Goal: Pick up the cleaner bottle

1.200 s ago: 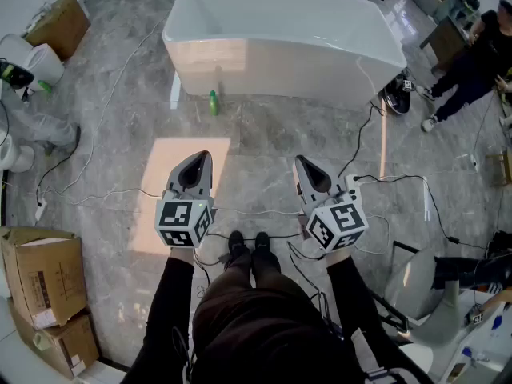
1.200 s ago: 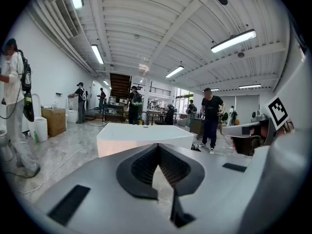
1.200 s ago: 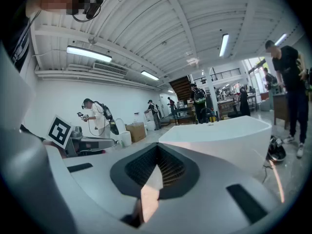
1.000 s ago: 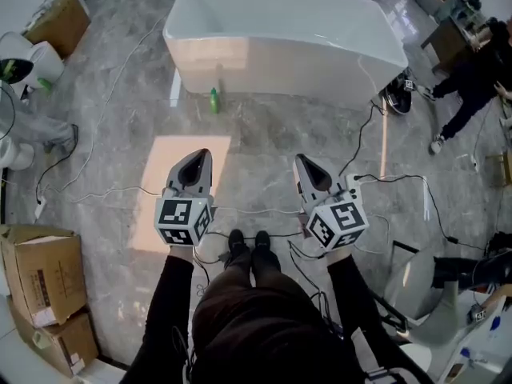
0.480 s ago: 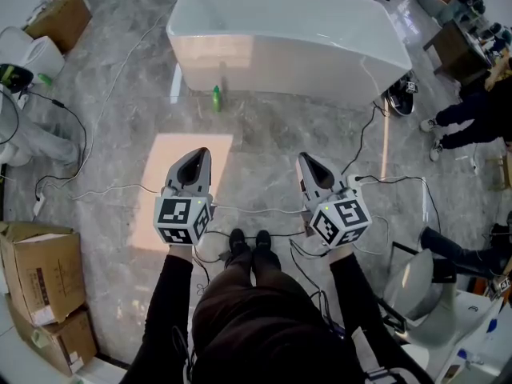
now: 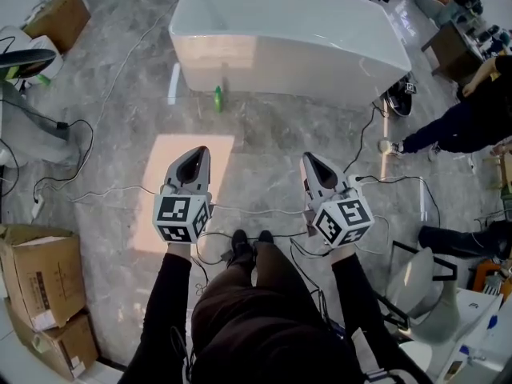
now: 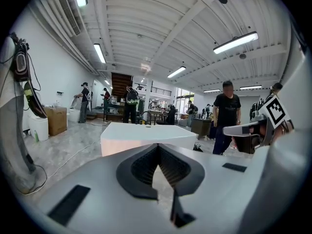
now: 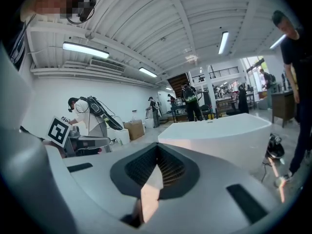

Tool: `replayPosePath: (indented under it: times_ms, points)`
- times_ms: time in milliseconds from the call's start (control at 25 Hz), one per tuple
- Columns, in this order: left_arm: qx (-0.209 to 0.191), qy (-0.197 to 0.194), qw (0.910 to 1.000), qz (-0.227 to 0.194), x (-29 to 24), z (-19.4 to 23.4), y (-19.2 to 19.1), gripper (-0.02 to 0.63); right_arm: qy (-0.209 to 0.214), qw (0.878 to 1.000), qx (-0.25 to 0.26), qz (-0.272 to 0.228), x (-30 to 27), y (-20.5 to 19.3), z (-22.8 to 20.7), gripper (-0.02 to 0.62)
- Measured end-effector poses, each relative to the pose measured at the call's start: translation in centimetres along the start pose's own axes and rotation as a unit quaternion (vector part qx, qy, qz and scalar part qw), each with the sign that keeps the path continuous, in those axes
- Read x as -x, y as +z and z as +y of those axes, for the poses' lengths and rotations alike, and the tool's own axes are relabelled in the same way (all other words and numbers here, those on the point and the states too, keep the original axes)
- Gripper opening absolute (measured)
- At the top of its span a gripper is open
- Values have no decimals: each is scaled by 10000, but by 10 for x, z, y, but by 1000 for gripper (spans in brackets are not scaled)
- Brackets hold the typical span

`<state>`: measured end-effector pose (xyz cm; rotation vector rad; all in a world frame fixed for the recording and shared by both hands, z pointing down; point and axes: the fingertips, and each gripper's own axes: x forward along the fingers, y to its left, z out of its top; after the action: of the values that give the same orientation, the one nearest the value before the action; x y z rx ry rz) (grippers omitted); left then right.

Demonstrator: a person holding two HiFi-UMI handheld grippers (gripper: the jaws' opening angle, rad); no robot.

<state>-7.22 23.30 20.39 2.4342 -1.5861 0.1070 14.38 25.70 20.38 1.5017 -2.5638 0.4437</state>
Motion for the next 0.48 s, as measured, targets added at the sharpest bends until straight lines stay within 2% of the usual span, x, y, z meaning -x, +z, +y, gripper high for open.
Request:
replayPosePath:
  times_ms: [480]
  points:
    - [-20,14,10000,-5,-8,14,0,6,-90,9999,-8,70,-8,-2,-6,0]
